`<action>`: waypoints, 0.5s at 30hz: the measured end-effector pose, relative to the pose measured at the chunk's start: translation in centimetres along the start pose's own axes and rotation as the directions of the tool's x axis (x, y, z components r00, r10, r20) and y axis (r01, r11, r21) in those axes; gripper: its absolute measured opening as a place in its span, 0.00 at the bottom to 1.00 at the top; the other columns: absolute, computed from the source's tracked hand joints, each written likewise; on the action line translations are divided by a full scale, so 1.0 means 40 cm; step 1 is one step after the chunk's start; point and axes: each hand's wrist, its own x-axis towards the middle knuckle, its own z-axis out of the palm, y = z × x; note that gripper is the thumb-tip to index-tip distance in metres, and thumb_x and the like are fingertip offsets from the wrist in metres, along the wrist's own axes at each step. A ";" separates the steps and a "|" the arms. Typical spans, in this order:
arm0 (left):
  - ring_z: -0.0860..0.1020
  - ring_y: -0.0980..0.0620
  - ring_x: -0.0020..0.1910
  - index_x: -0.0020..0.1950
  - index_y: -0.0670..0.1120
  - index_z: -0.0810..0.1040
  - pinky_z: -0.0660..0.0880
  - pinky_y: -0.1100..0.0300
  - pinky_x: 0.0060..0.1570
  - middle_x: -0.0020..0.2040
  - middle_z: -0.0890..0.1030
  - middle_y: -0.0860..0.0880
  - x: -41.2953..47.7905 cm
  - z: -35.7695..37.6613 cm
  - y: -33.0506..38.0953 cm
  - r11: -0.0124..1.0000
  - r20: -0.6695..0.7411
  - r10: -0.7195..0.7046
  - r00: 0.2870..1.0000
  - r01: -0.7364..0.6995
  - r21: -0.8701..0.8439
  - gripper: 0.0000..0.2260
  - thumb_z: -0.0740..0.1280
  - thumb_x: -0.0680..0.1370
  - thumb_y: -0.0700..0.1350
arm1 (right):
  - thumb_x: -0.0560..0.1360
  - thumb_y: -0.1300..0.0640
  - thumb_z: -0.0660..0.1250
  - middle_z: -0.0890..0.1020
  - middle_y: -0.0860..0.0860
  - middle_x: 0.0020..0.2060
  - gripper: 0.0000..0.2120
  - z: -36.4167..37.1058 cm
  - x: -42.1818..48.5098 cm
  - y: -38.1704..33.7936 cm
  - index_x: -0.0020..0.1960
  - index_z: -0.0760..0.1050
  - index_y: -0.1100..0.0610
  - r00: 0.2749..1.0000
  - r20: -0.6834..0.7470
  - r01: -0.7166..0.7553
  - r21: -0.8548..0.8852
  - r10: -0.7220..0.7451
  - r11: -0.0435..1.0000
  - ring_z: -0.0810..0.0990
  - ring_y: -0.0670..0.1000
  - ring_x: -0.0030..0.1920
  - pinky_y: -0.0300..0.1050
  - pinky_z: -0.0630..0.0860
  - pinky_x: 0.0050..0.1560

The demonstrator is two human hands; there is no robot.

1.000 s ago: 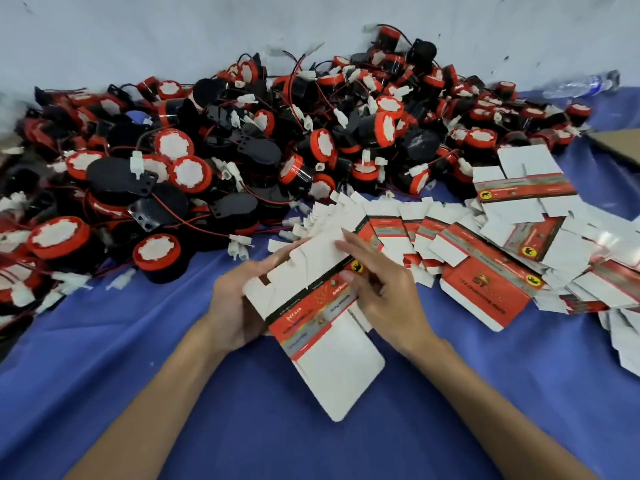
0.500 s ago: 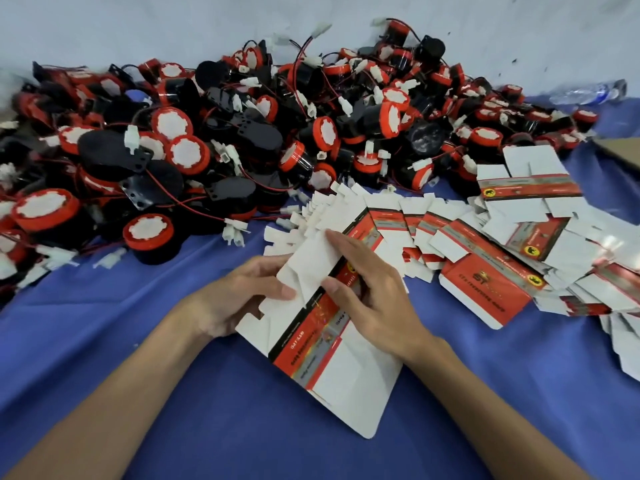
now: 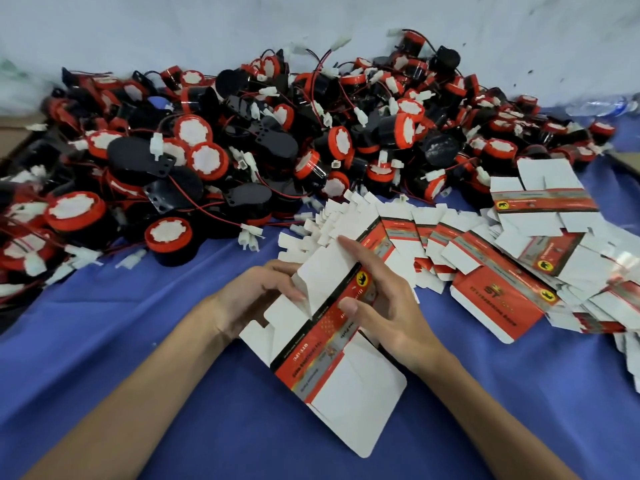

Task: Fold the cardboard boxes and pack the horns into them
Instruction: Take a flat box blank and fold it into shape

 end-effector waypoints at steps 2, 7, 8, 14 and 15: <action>0.79 0.60 0.26 0.25 0.49 0.83 0.73 0.68 0.23 0.28 0.80 0.59 -0.002 0.000 0.000 0.999 0.032 0.030 0.999 -0.030 0.024 0.10 0.68 0.56 0.34 | 0.68 0.37 0.67 0.69 0.43 0.71 0.30 0.000 -0.001 0.001 0.68 0.64 0.36 1.000 -0.001 0.000 0.014 0.000 1.000 0.68 0.44 0.70 0.50 0.73 0.66; 0.84 0.51 0.38 0.44 0.46 0.86 0.79 0.62 0.35 0.42 0.85 0.46 0.007 -0.005 -0.014 0.980 0.259 0.081 0.963 -0.124 0.156 0.13 0.66 0.69 0.32 | 0.69 0.40 0.66 0.70 0.38 0.69 0.27 -0.002 -0.007 -0.003 0.66 0.64 0.34 1.000 0.000 -0.022 0.030 0.022 0.999 0.67 0.37 0.69 0.30 0.70 0.60; 0.84 0.49 0.44 0.48 0.46 0.85 0.80 0.60 0.40 0.47 0.85 0.44 0.009 -0.008 -0.012 0.975 0.303 0.052 0.952 -0.114 0.189 0.15 0.67 0.69 0.31 | 0.69 0.40 0.65 0.72 0.37 0.67 0.27 -0.003 -0.008 -0.002 0.67 0.64 0.34 1.000 0.003 -0.026 0.014 0.026 1.000 0.69 0.37 0.67 0.27 0.69 0.58; 0.81 0.55 0.55 0.55 0.59 0.79 0.80 0.62 0.45 0.55 0.83 0.56 -0.002 -0.018 0.026 0.863 0.381 -0.073 0.922 -0.133 0.488 0.21 0.73 0.72 0.35 | 0.72 0.42 0.65 0.78 0.41 0.61 0.24 0.007 -0.009 0.004 0.68 0.68 0.42 1.000 -0.022 -0.014 0.030 0.014 0.999 0.75 0.46 0.64 0.38 0.72 0.61; 0.81 0.54 0.55 0.56 0.57 0.80 0.80 0.62 0.45 0.55 0.83 0.55 -0.004 -0.017 0.035 0.853 0.377 -0.066 0.924 -0.144 0.502 0.21 0.73 0.72 0.34 | 0.72 0.42 0.64 0.78 0.42 0.62 0.24 0.008 -0.008 0.006 0.67 0.69 0.43 0.999 -0.022 -0.025 0.045 0.026 0.999 0.75 0.48 0.65 0.42 0.73 0.62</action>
